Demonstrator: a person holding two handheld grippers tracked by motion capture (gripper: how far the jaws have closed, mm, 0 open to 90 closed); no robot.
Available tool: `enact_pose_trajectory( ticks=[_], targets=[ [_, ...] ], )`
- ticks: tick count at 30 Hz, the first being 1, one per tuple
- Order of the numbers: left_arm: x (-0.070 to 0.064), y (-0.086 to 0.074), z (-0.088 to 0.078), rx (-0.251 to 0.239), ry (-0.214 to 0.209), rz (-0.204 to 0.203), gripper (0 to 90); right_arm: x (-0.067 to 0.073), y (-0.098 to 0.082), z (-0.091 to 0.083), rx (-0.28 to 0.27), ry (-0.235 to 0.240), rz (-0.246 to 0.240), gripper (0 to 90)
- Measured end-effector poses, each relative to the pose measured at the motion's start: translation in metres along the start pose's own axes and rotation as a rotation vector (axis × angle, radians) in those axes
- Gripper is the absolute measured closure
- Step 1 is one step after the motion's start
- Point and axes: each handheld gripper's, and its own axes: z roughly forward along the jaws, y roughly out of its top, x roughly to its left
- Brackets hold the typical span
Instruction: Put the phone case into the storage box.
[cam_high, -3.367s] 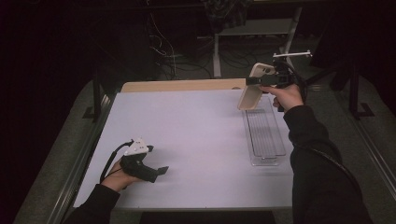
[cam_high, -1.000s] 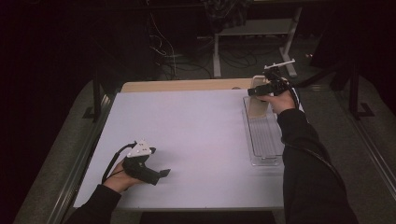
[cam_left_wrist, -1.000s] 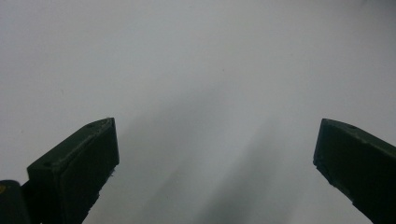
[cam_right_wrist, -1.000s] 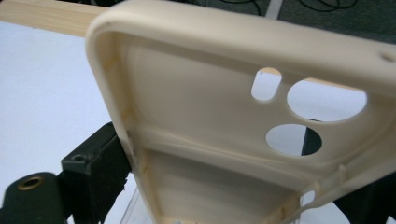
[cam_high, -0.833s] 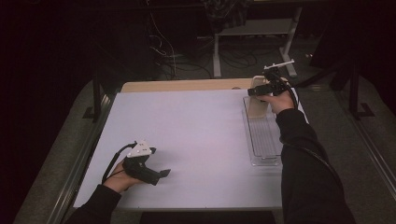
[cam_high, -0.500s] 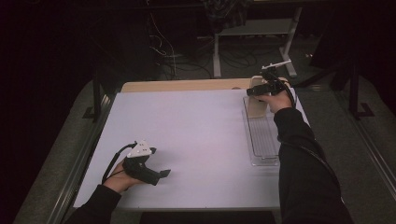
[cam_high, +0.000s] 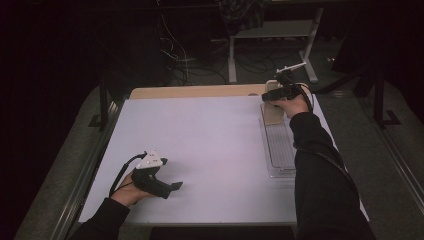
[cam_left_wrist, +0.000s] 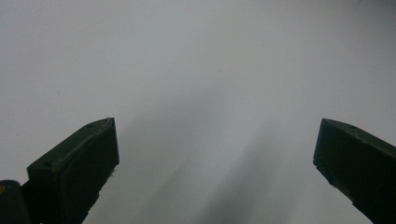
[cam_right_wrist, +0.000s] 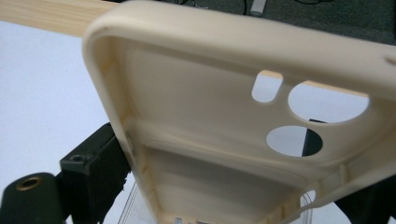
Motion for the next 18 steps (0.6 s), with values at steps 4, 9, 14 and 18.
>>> enact_pose_trajectory(
  ticks=[4,9,14,18],
  targets=[
    [0.000,0.000,0.000,0.000,-0.001,-0.002,0.0,0.000,0.002,0.003,-0.001,-0.009,0.002,9.0],
    [-0.001,0.000,0.000,-0.005,-0.001,-0.003,0.0,0.000,0.004,0.006,0.001,-0.019,0.000,8.9],
    [-0.001,0.000,0.000,-0.005,-0.004,-0.004,0.0,0.001,0.006,0.010,0.004,-0.041,-0.008,8.8],
    [0.000,0.000,0.000,0.007,-0.001,0.012,0.0,0.001,0.007,0.013,0.012,-0.060,-0.026,8.8]
  ],
)
